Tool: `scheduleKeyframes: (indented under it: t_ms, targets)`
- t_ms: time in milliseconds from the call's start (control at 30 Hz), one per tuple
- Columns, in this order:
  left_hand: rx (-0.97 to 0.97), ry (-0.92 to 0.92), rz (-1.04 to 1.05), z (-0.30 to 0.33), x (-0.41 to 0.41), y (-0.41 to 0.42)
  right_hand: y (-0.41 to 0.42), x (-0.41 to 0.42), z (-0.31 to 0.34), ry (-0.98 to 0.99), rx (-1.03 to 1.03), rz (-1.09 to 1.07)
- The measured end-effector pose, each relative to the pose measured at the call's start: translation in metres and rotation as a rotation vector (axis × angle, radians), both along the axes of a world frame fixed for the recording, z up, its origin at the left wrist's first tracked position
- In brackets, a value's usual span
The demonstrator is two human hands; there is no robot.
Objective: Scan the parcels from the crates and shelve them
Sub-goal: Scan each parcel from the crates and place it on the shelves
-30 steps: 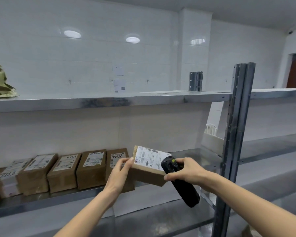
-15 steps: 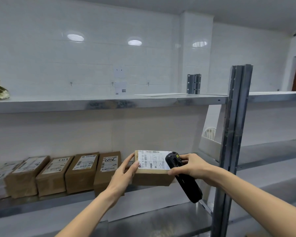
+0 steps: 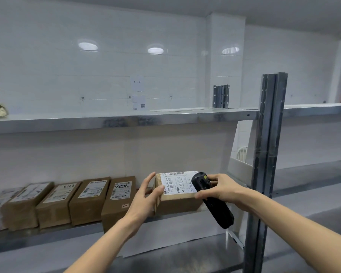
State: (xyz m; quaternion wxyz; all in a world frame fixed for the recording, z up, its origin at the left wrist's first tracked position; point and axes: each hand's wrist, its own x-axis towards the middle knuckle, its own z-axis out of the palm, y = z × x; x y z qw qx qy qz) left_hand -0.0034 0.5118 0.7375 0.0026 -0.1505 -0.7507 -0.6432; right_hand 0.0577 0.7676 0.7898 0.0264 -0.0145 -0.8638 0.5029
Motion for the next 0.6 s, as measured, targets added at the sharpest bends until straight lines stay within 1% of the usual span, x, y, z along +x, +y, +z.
scheduleKeyframes:
  t_ms: [100, 200, 267, 367, 500, 600]
  targets:
    - [0.022, -0.012, 0.022, -0.001, -0.001, 0.002, -0.002, -0.003, -0.004, 0.034, 0.035, -0.026]
    - [0.006, 0.022, 0.059, -0.001, 0.000, 0.003, -0.006, -0.007, -0.015, 0.132, 0.134, -0.145]
    - [0.039, 0.020, 0.085, -0.003, 0.000, 0.002, -0.010, -0.006, -0.023, 0.188, 0.147, -0.174]
    - [0.097, -0.008, 0.092, -0.008, 0.001, 0.003, -0.018, -0.004, -0.031, 0.202, 0.062, -0.122]
    - [0.073, -0.015, 0.084, -0.015, 0.001, 0.011, -0.030, -0.003, -0.035, 0.221, -0.071, 0.001]
    - [0.093, -0.049, 0.077, -0.021, 0.000, 0.017, -0.038, -0.005, -0.032, 0.256, -0.109, 0.051]
